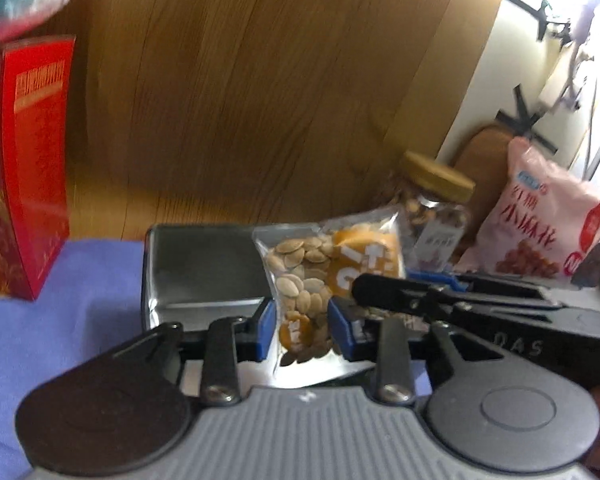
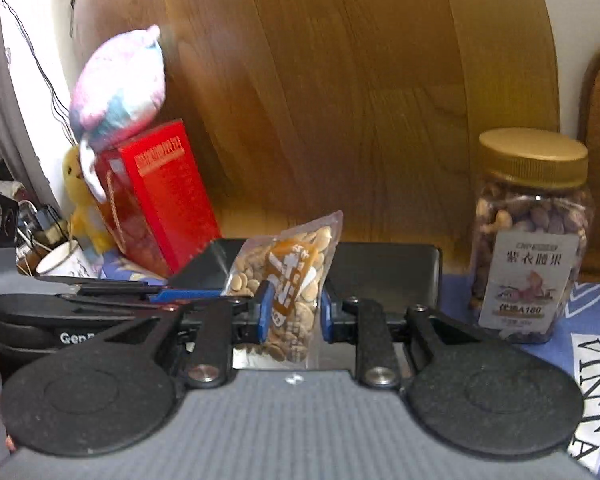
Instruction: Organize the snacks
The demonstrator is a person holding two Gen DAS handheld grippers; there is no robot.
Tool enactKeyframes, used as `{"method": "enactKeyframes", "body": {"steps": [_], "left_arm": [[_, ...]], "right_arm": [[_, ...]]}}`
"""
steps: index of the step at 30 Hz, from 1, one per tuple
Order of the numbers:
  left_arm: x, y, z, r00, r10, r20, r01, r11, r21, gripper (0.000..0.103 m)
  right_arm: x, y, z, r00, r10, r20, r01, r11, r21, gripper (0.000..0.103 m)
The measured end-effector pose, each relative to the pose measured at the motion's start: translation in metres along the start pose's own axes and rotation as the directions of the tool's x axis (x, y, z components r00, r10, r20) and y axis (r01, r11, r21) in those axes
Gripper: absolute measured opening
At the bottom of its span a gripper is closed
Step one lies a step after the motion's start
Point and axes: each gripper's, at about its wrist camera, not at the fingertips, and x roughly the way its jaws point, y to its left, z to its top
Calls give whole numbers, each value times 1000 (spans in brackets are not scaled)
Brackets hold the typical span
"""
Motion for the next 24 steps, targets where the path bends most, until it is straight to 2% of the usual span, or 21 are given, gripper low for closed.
{"method": "enactKeyframes", "body": {"steps": [2,4,6,9,13,15,17,21,24], "left_arm": [[2,1,-2,1000,3,3,-4,1000,11,34],[-1,-2,-2,1000,9,2,-9,1000,19,35],[-11,-5,-4,1000,-1,18,0,1000,21,38],[-40,-5,-14,999,-12,51,11,1000,26,38],[-77,-5,-35,994,-91,60,91,996,2,40],[-95,-5,-52,991,-123,60,124,992,-20,40],[-106,-6,-68,988,-137,72,140,989,-37,40],[-103,-2,-90,989,-144,33,147,981,-130,40],[-91,-2,-98,989,-147,-4,144,974,-175,40]], "right_arm": [[2,-3,-2,1000,3,-3,-3,1000,14,29],[1,-5,-3,1000,-19,0,19,1000,20,36],[-1,-5,2,999,-27,24,27,999,32,36],[-26,-9,-3,996,-30,80,25,997,67,36],[-74,-20,-32,991,3,135,-23,990,141,36],[-86,-29,-52,994,22,111,-46,977,211,36],[-89,-29,-66,993,75,90,-96,963,250,36],[-83,-1,-69,994,104,30,-107,981,159,36],[-57,12,-59,994,100,-48,-93,988,126,36]]}}
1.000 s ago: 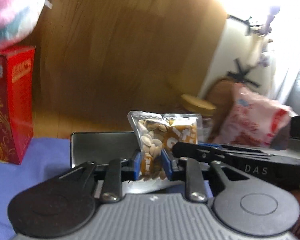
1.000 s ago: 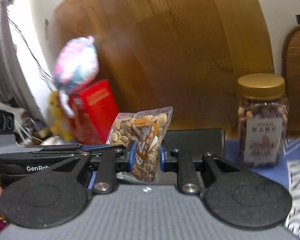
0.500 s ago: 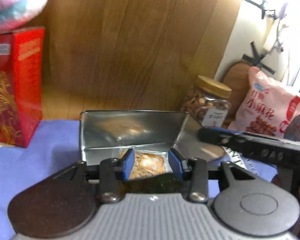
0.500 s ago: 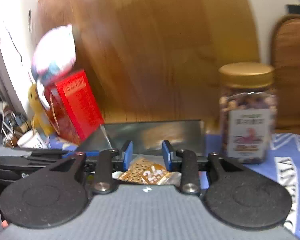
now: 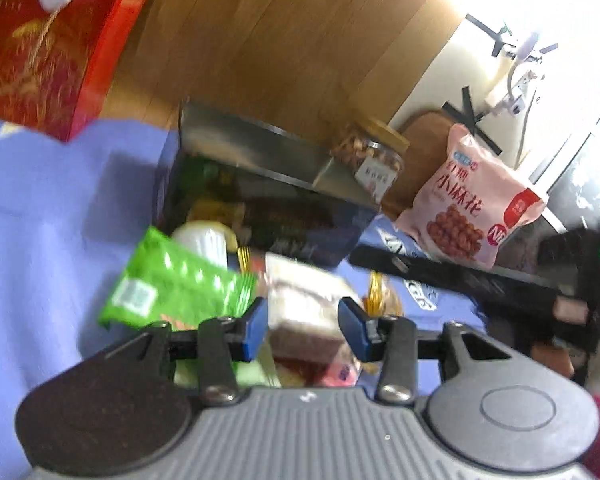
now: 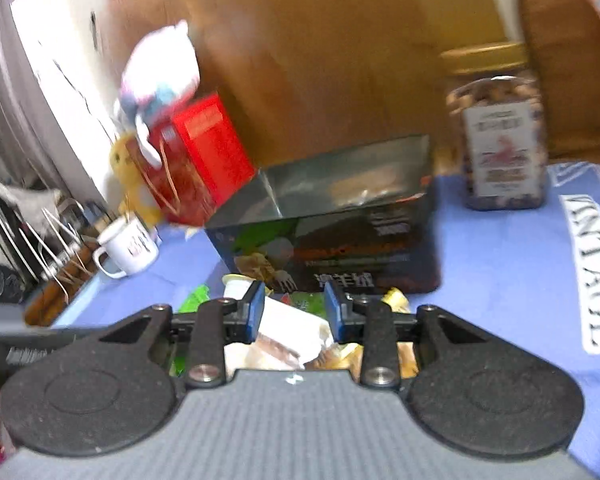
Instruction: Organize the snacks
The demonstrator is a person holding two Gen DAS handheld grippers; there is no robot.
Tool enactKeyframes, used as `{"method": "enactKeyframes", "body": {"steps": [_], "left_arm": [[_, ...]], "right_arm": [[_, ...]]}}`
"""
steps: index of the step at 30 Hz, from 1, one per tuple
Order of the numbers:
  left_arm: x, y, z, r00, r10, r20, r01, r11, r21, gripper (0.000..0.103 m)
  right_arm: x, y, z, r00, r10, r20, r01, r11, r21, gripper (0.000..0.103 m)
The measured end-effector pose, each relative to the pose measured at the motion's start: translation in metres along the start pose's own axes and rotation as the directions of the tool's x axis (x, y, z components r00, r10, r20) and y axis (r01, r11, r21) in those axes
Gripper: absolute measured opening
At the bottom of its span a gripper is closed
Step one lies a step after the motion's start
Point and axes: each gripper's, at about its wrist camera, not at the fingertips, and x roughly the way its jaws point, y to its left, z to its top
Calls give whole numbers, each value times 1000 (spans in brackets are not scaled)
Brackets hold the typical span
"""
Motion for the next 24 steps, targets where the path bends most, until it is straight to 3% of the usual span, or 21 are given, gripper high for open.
{"method": "enactKeyframes", "body": {"steps": [4,7,12,16,18,21,24], "left_arm": [[1,4,-13,1000,20,-15,-21,1000,-11,40],[-17,7,-22,1000,-13,2,14,1000,-25,40],[-53,25,-53,996,-92,-4,92,994,-63,45],[-73,36,-79,995,-94,-29,91,993,-82,45],[-83,40,-85,995,-93,-26,90,992,-85,45],[-95,45,-86,998,-63,-8,62,995,-75,45],[-93,47,-80,998,-59,0,59,994,-88,45]], "right_arm": [[36,6,2,990,-21,-142,13,998,-60,39],[28,10,-3,983,62,-171,-74,995,-62,42],[-3,34,-37,954,200,-224,-228,967,-110,43],[-8,62,-70,925,248,-288,-300,942,-150,45],[-14,76,-84,937,234,-258,-288,938,-193,46],[-35,77,-88,962,220,-160,-246,955,-165,47],[-61,73,-95,978,193,-85,-203,969,-140,60]]}}
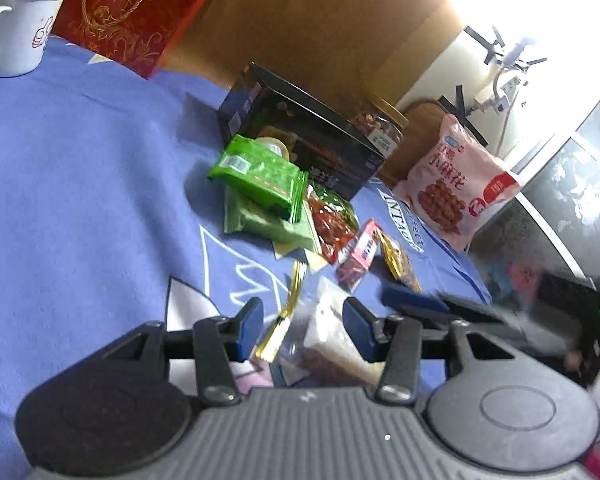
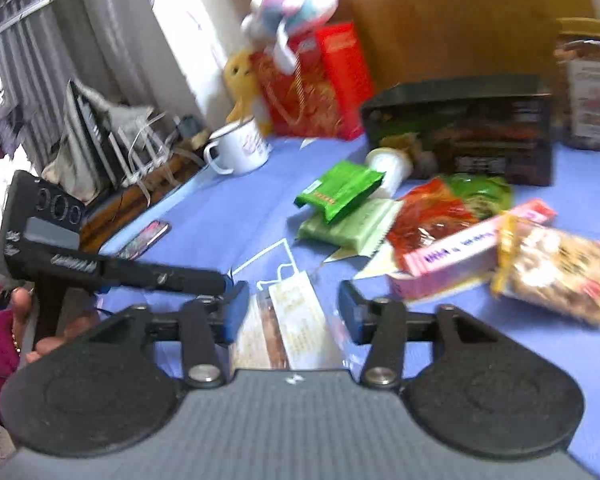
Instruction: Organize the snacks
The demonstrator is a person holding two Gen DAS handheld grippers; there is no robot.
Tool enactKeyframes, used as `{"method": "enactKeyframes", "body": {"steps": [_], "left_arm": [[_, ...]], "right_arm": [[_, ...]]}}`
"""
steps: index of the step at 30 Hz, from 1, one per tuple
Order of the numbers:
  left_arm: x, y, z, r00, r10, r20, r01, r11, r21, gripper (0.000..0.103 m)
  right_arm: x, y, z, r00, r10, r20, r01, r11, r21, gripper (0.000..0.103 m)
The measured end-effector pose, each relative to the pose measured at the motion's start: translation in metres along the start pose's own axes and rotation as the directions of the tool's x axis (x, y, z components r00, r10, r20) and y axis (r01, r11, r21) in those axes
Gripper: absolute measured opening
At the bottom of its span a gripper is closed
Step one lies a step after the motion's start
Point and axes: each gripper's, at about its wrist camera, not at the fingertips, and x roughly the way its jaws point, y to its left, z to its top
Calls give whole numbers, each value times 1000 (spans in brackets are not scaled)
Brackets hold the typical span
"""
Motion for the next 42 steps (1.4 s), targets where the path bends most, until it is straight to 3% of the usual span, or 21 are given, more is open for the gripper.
{"method": "enactKeyframes", "body": {"steps": [2,5,9,12,15,30,33,38,42], "left_arm": [[7,-3,4,1000,-2,-3,2,1000,6,45],[25,-9,11,1000,-2,-26,3,999,43,48],[46,-18,8,998,4,-63,1,998,69,44],[48,-22,0,997,12,-75,-6,996,86,42],[42,-23,-7,996,-3,-89,9,998,70,41],[35,-45,-35,991,-29,-131,39,996,75,44],[34,-45,-35,991,-41,-129,51,996,71,38],[33,-61,-22,994,-15,-109,31,989,145,37],[27,-74,3,998,-41,-50,50,978,201,36]], "right_arm": [[-16,11,-14,999,-46,26,47,998,-28,62],[-24,28,-32,995,-100,27,102,991,-84,80],[-10,39,-47,990,-140,-35,135,984,-120,81],[5,41,-49,982,-183,-50,175,975,-135,80],[5,46,-50,973,-228,-31,220,961,-164,67],[-19,38,-67,968,-250,-5,245,953,-176,66],[-17,39,-67,972,-234,-4,230,957,-175,54],[-15,38,-59,975,-222,1,219,961,-168,51],[-18,33,-38,976,-212,54,217,968,-127,51]]}}
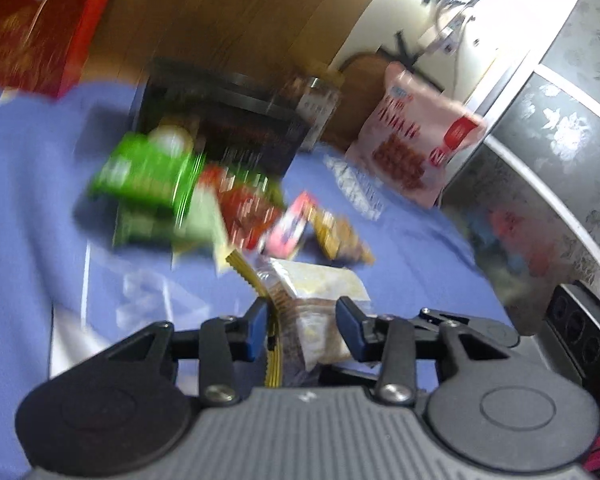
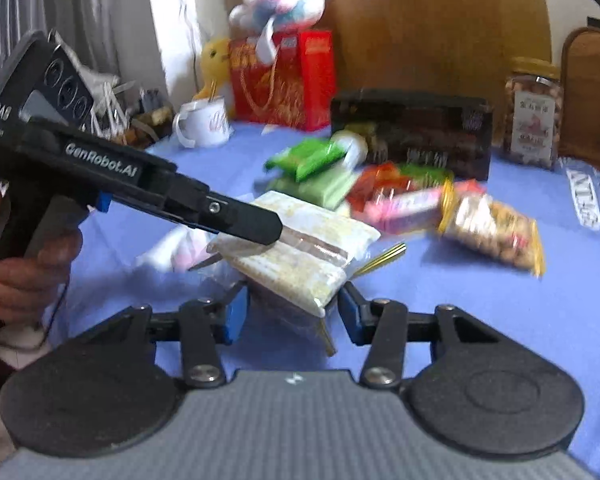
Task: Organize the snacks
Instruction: 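Carry the white packet into the tin box and release it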
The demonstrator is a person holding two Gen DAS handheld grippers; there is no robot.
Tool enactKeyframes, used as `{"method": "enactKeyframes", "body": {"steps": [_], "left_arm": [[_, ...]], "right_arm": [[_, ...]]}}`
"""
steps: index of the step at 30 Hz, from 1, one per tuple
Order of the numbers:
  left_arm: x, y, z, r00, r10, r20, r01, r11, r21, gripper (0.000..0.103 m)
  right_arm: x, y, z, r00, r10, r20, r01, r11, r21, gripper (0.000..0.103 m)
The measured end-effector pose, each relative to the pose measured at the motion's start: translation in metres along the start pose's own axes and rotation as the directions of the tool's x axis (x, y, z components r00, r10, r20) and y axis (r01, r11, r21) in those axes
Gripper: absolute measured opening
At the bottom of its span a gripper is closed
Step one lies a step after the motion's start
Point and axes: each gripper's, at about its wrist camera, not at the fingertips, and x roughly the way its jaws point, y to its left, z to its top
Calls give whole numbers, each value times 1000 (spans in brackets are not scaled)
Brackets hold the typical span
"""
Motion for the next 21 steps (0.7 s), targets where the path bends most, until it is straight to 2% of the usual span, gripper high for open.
{"method": "enactKeyframes", "body": {"steps": [5,11,15,21], "left_arm": [[1,-2,49,995,6,96,-11,999,52,36],[27,16,121,984,49,172,-58,997,44,36],[52,34,160,979,86,182,-93,995,31,37],[83,64,184,977,134,165,-135,991,-6,38]], "right_arm": [[9,-17,42,996,-12,84,13,1000,-15,51],[50,-44,106,990,-47,136,58,995,-77,51],[86,-74,140,992,-42,119,46,998,-34,51],[126,-94,163,997,-49,65,51,999,-17,52]]}}
